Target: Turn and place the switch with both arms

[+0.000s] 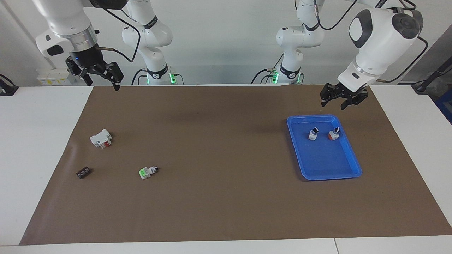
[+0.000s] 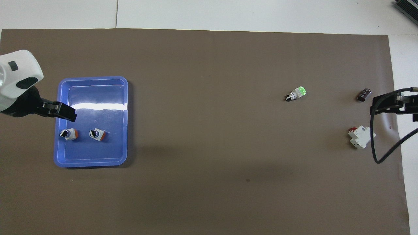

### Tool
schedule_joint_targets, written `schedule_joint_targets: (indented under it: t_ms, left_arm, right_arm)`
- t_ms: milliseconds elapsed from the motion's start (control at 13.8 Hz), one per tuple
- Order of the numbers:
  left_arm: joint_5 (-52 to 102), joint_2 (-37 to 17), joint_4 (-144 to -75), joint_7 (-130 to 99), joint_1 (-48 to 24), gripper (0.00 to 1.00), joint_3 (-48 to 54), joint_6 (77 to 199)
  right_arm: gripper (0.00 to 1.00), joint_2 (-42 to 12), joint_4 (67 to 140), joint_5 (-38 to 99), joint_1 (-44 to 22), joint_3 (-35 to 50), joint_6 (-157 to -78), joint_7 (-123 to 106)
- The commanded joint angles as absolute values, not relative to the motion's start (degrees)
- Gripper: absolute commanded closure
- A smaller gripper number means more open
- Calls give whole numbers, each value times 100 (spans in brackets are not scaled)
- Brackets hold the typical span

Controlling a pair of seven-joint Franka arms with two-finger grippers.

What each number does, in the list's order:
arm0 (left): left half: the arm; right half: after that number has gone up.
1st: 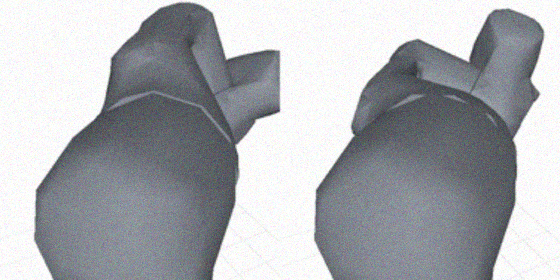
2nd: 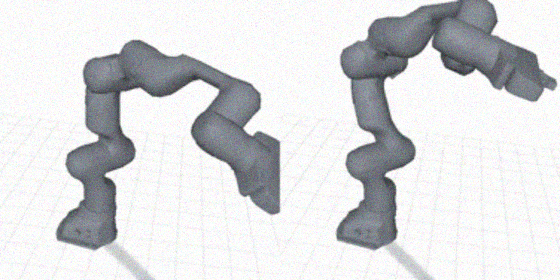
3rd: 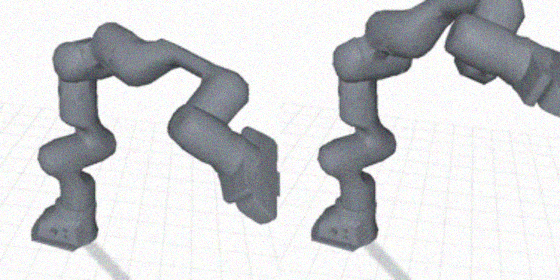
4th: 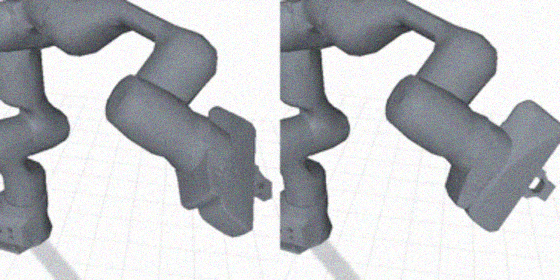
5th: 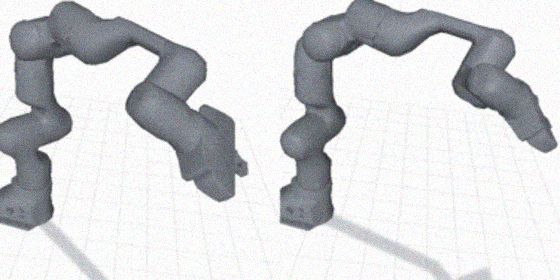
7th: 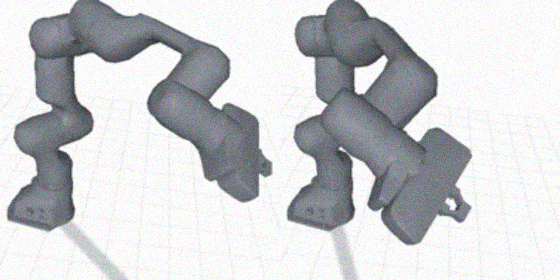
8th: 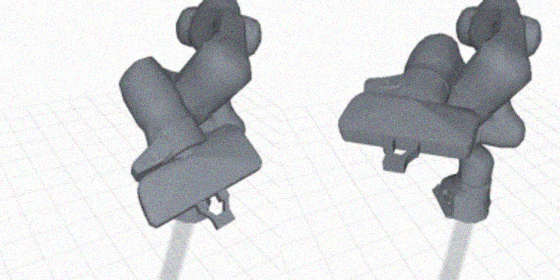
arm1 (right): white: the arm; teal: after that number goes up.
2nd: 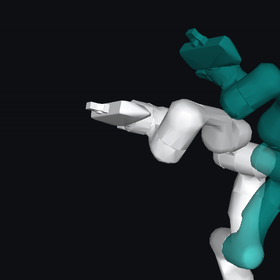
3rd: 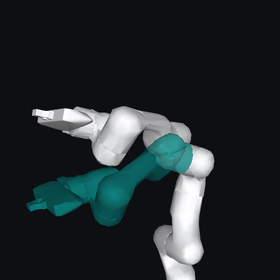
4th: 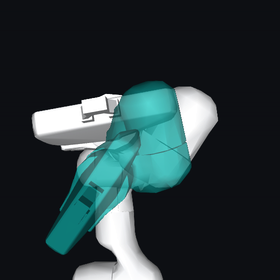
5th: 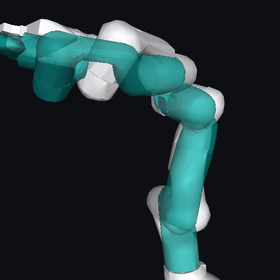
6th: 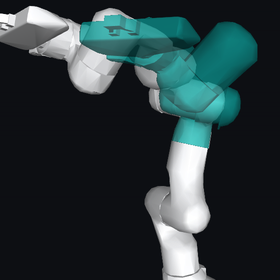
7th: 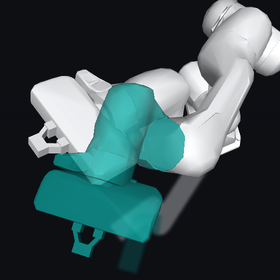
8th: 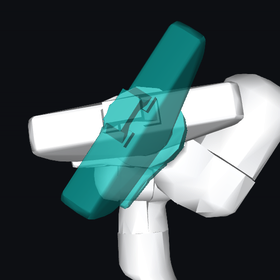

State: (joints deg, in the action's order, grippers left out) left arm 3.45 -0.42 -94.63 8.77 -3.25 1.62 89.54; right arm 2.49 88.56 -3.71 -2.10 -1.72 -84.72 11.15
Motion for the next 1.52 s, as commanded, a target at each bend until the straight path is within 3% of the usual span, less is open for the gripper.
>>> schedule_joint_targets:
  t_ms: [0,1448]
  left_arm:
    - [-50,113,-9194,923,-325,1,176,8684]
    - [62,264,-9176,158,-325,0,185,9211]
  right_arm:
    - [0,220,8815,-369,-202,-176,-8437,1055]
    - [0,272,8903,-44,-123,-202,-8438,1020]
